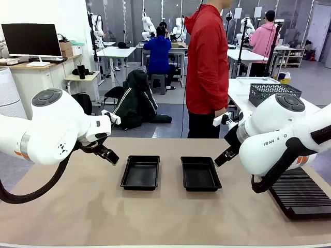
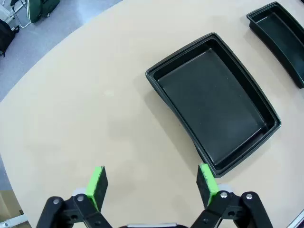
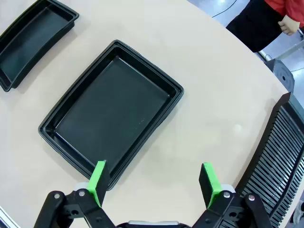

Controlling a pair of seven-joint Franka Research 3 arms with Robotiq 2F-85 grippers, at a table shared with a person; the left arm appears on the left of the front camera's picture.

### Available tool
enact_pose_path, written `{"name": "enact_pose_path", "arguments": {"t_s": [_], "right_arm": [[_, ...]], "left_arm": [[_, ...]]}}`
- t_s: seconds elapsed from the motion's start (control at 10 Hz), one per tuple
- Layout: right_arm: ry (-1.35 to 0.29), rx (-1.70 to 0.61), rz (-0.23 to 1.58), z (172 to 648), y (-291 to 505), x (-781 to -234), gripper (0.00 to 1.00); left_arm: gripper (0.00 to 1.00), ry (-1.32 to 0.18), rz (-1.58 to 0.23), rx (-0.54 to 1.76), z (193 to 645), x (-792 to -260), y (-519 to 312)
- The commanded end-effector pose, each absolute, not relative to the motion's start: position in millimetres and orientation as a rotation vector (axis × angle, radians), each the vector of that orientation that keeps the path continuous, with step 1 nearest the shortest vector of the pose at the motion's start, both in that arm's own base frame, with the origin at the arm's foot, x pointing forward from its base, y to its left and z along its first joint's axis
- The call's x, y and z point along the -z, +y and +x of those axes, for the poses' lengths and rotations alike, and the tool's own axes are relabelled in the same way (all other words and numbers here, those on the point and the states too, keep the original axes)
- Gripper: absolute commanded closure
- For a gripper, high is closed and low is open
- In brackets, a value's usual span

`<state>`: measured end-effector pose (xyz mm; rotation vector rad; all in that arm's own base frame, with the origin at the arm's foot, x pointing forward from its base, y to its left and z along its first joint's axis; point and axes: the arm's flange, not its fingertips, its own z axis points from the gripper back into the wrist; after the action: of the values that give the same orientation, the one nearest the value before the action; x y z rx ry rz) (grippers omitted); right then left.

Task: Inspect and transfer BCBs to ESD trays.
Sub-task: Pick up the Blank PCB from the PCB Rack and place it in the left ESD tray.

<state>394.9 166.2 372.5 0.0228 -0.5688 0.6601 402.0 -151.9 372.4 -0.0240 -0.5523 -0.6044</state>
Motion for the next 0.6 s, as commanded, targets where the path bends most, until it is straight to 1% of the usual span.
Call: {"name": "enact_pose_path", "arguments": {"t_s": [0.0,0.5], "right_arm": [[-0.569,-0.660,0.023,394.9,166.2,-372.5,0.00],[-0.569,-0.660,0.023,394.9,166.2,-372.5,0.00]], "left_arm": [[0.00,-0.552,-0.024,0.604,401.9,-372.3,-151.9],[0.00,-0.552,-0.024,0.604,401.9,-372.3,-151.9]]}}
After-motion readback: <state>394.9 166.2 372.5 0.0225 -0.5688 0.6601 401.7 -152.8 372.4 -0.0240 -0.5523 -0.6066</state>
